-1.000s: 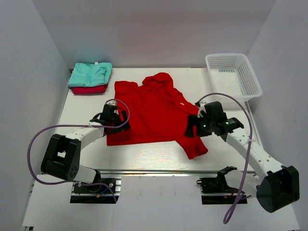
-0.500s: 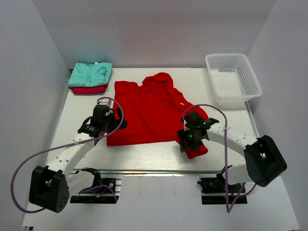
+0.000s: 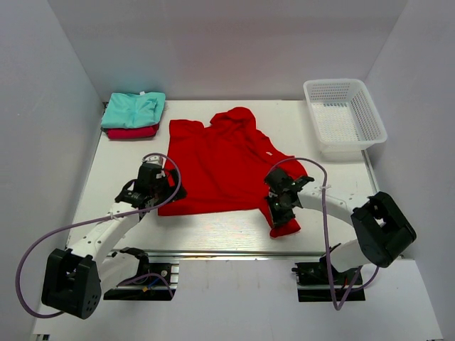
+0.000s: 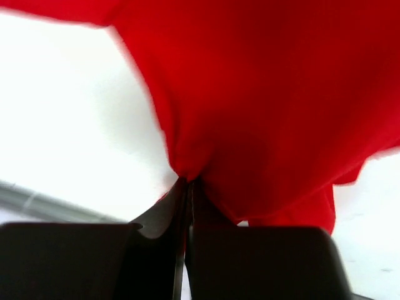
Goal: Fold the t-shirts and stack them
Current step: Flatten out the tshirt
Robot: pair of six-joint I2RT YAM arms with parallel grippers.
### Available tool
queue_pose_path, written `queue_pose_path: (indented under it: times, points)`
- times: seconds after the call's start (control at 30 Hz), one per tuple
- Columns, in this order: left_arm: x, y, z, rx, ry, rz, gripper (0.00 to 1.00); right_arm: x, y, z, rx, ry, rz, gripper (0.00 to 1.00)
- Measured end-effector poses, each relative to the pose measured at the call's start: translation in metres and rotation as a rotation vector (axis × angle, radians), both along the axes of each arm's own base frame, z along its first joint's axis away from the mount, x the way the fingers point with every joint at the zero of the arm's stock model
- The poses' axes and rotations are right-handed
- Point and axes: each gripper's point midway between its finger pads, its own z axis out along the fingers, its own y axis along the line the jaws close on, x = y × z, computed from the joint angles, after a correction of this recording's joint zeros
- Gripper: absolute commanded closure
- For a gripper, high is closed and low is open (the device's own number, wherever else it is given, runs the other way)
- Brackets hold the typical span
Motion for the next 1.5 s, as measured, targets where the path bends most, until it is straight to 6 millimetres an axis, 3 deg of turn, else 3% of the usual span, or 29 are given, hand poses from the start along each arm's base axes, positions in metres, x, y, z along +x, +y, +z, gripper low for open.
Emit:
queue_pose_path:
  times: [0.1,0.3,0.33,0.4,0.43,0.5,0.6,0.67,0.73,0.8,0.9,1.0,1.13,1.23,1.5]
  points:
    - [0.000,0.000,0.000,-0.001,0.000,0.000,0.01,-0.010,0.014,0.011,0.061,0.057,0.016,1.00]
    - [0.000,0.000,0.000,-0.001,0.000,0.000,0.01,-0.006,0.050,0.045,0.222,0.091,0.039,1.00]
    - [0.000,0.000,0.000,-0.001,0.000,-0.001,0.01,-0.007,0.053,0.049,0.236,0.096,0.040,0.91]
    - [0.000,0.000,-0.001,0.001,0.005,-0.001,0.01,-0.007,0.057,0.058,0.256,0.104,0.044,0.57]
    - [0.000,0.000,-0.002,0.001,0.008,-0.001,0.01,-0.007,0.059,0.062,0.266,0.106,0.050,0.48]
    - [-0.001,-0.001,-0.005,0.002,0.018,-0.003,0.01,-0.008,0.062,0.066,0.285,0.109,0.070,0.42]
    - [0.000,-0.001,-0.008,0.003,0.027,-0.007,0.01,-0.013,0.060,0.066,0.282,0.122,0.083,0.22]
    - [0.001,-0.002,-0.009,0.002,0.028,-0.010,0.01,-0.013,0.056,0.069,0.274,0.104,0.084,0.17]
    - [0.002,-0.004,-0.012,0.001,0.034,-0.013,0.01,-0.011,0.050,0.078,0.268,0.057,0.079,0.17]
    - [0.003,-0.005,-0.016,0.001,0.045,-0.018,0.01,-0.008,0.043,0.086,0.259,0.004,0.060,0.29]
    - [0.005,-0.007,-0.024,0.000,0.065,-0.025,0.01,-0.004,0.032,0.089,0.234,-0.040,0.006,0.38]
    - [0.010,-0.009,-0.031,0.000,0.073,-0.029,0.01,-0.011,0.011,0.066,0.144,-0.001,-0.056,0.48]
    - [0.013,-0.011,-0.039,0.001,0.084,-0.030,0.01,-0.028,-0.009,0.041,0.059,0.066,-0.100,0.50]
    - [0.015,-0.012,-0.047,0.002,0.099,-0.032,0.01,-0.029,-0.008,0.036,0.067,0.077,-0.097,0.53]
    - [0.024,-0.016,-0.046,-0.018,0.059,-0.038,0.01,-0.025,0.004,0.017,0.096,0.097,-0.089,0.63]
